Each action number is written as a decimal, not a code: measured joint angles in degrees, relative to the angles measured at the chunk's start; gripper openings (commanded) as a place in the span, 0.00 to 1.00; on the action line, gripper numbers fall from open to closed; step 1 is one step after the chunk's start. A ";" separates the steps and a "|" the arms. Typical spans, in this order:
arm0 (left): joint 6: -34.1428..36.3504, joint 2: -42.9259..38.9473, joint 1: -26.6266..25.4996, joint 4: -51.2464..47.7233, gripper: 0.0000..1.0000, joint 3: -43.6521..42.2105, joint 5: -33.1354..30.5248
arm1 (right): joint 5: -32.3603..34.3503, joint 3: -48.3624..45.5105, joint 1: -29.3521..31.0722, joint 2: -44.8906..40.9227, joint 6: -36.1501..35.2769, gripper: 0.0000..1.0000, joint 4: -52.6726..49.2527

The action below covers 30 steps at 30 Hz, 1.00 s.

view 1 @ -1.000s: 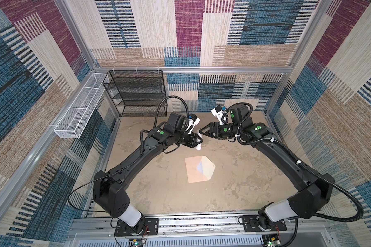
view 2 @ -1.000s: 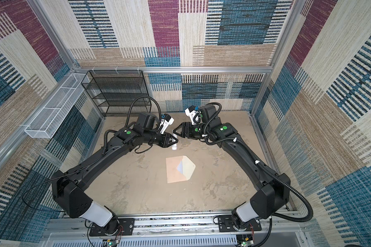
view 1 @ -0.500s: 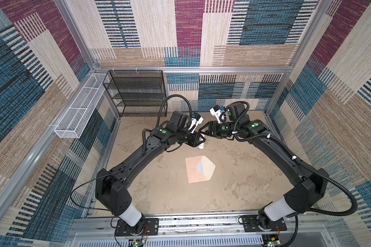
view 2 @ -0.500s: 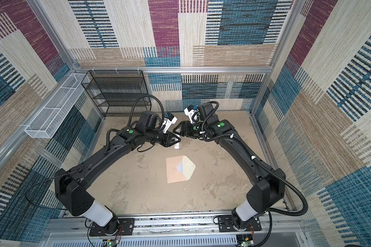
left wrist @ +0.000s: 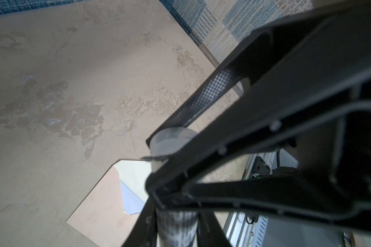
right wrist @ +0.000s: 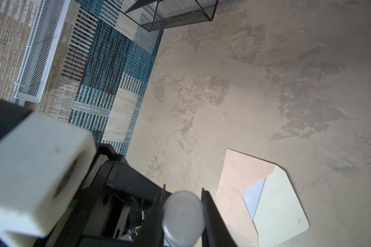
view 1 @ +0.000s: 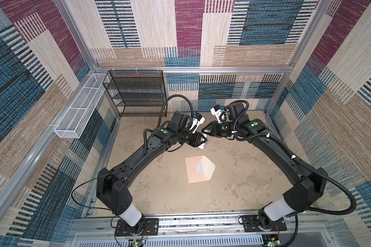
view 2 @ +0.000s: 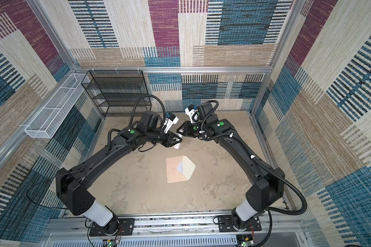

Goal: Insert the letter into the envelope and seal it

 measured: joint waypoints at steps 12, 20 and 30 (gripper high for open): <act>-1.46 0.68 0.35 3.89 0.48 -0.70 4.87 | -0.46 1.97 0.00 -0.52 -0.37 0.16 -0.57; -1.90 0.57 1.18 5.84 0.42 -2.16 8.81 | -0.46 2.51 0.00 -0.57 -1.33 0.15 -2.12; -3.02 0.15 2.10 7.21 0.35 -3.28 11.82 | -0.44 2.60 0.00 -0.57 -2.01 0.15 -3.58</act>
